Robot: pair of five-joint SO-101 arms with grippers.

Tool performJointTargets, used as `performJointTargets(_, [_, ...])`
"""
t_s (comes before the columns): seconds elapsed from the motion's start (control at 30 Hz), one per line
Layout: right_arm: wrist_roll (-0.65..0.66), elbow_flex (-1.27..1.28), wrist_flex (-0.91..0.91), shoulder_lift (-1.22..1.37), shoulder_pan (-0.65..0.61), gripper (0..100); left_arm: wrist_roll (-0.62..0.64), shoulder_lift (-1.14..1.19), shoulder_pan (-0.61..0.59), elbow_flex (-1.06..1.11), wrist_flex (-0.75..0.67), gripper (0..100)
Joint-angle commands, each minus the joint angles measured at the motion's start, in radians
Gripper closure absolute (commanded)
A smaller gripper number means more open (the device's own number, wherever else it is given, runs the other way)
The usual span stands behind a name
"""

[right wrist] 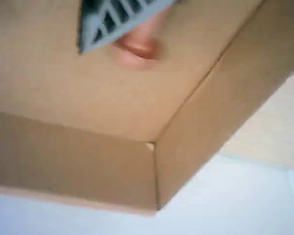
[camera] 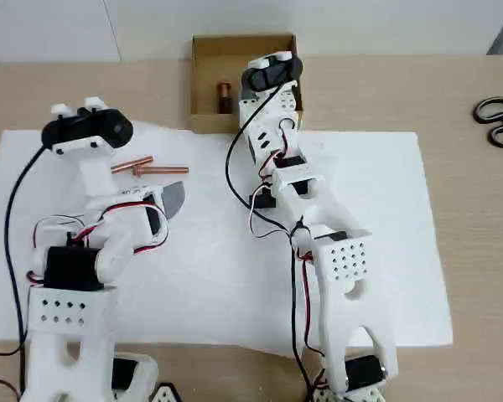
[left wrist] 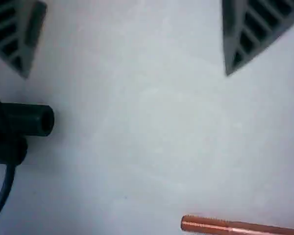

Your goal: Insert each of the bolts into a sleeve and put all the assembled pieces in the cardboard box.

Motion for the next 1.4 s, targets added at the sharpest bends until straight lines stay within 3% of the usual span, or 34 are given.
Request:
performJointTargets(0.0, [0.014,-0.051,0.081,-0.079,0.012,80.4,-0.011,-0.023,0.026,-0.005,-0.021,76])
performJointTargets(0.17, [0.008,-0.044,0.334,-0.266,0.044,80.4,-0.011,-0.023,0.080,-0.012,-0.018,76])
performJointTargets(0.6, [0.008,-0.044,0.997,-0.679,0.054,80.4,-0.009,-0.023,0.077,-0.013,-0.018,76])
performJointTargets(0.97, [0.009,-0.044,1.713,-1.009,-0.008,80.4,-0.008,-0.025,0.077,-0.036,-0.008,76])
performJointTargets(1.13, [0.012,-0.044,1.886,-1.089,-0.050,80.4,-0.008,-0.025,0.077,-0.076,0.015,76])
performJointTargets(1.37, [0.068,0.012,1.888,-1.013,-0.053,80.1,-0.008,-0.025,0.075,-0.079,0.012,76])
